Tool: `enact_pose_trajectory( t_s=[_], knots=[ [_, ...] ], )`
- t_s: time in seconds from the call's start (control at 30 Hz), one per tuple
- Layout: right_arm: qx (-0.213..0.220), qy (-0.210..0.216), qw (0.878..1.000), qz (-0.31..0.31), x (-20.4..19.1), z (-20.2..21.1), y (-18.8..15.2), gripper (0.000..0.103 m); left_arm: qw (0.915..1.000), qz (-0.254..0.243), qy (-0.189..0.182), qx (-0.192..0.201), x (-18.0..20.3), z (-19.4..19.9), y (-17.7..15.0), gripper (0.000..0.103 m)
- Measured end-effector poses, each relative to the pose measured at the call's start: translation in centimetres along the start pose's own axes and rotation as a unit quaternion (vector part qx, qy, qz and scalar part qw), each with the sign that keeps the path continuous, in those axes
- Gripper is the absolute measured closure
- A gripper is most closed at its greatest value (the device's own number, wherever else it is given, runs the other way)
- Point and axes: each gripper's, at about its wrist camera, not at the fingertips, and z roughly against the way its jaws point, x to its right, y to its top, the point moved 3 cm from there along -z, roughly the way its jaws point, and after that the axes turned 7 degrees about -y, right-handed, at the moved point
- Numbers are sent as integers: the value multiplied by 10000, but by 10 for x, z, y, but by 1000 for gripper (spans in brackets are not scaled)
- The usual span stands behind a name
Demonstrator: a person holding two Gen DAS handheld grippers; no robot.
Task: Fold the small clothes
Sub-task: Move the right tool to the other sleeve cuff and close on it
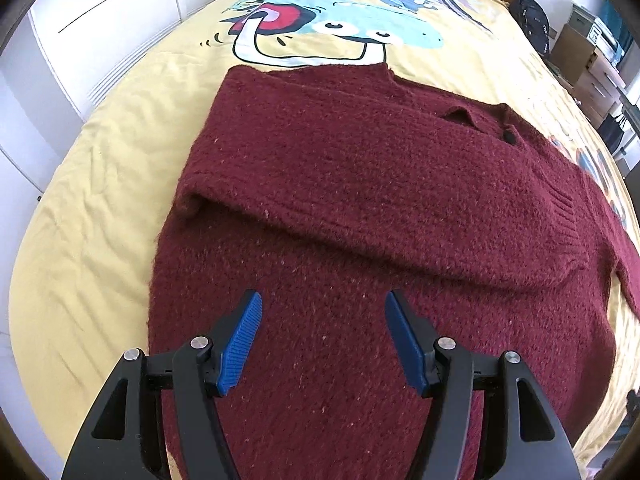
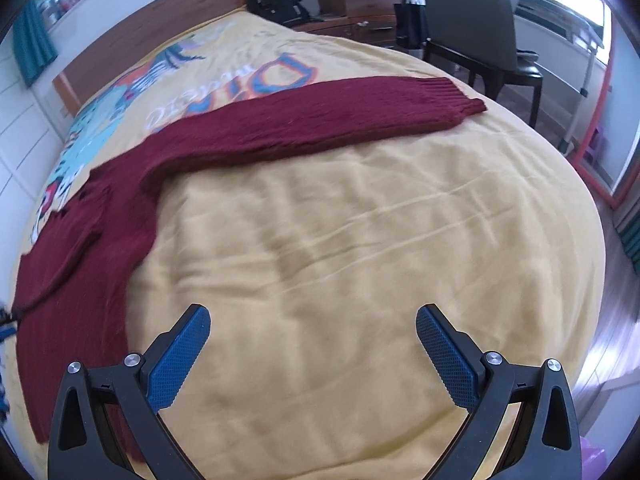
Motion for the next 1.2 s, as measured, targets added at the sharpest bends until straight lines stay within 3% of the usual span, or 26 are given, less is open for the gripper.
enact_pose_trajectory(
  t_s=[0.7,1.2],
  knots=[
    [-273,112,9962,-824,43,-58,46,0,9994,73,275,-202,-8,-10,-19,45],
    [-285,360,9942,-977,59,-84,61,0,9990,1,334,-307,0,-22,-22,45]
  ],
)
